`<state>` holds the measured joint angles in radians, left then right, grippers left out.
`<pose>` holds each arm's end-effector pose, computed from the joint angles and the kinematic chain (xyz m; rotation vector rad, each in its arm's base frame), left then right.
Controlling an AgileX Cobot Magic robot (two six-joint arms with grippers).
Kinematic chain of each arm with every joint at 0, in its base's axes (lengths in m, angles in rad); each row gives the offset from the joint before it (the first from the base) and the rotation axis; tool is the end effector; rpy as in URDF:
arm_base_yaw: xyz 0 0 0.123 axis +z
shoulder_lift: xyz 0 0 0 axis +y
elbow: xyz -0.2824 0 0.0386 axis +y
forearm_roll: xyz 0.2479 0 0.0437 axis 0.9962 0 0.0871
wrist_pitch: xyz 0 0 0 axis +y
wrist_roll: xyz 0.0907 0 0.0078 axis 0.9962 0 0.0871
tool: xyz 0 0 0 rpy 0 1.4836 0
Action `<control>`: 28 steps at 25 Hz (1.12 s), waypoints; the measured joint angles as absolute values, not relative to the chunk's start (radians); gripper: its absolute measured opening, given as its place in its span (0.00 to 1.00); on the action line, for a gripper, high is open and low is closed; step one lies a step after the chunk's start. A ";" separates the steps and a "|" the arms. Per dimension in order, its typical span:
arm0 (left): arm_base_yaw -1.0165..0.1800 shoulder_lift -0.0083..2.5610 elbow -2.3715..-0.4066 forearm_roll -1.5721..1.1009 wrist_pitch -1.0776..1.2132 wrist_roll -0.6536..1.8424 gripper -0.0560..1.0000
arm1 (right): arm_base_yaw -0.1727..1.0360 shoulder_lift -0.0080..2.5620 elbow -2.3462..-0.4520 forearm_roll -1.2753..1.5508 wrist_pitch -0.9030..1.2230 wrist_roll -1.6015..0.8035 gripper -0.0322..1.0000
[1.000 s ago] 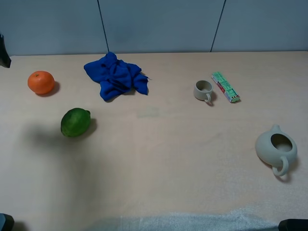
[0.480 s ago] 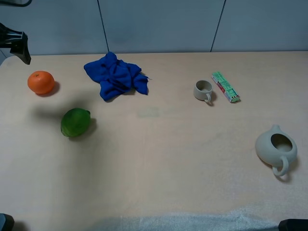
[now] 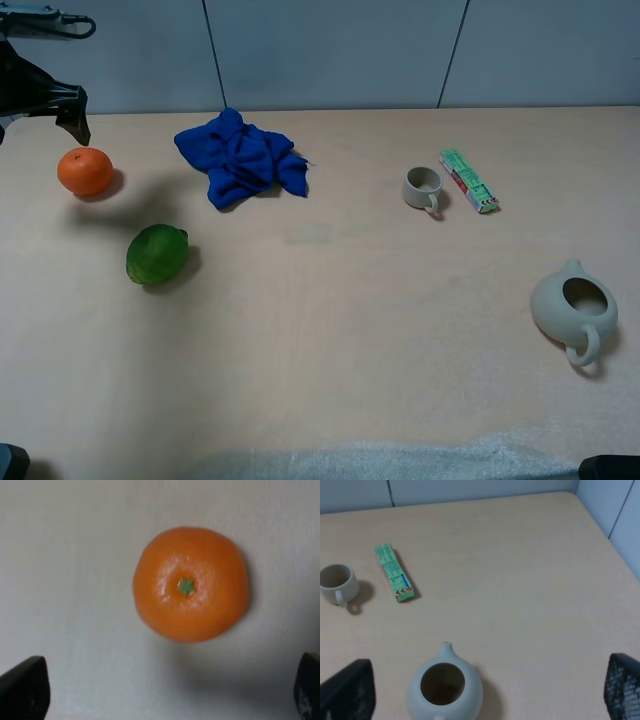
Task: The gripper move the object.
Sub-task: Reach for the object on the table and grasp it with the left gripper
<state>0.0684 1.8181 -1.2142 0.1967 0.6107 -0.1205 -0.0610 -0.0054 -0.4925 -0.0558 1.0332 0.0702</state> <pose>0.3733 0.0358 0.2011 -0.0712 2.6894 0.1849 -0.0040 -0.0041 0.2774 0.1339 2.0137 -0.0607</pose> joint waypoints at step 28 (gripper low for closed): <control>0.068 2.080 -1.288 0.154 0.474 -0.133 0.99 | -0.061 -0.005 -0.493 -0.056 1.033 0.070 0.70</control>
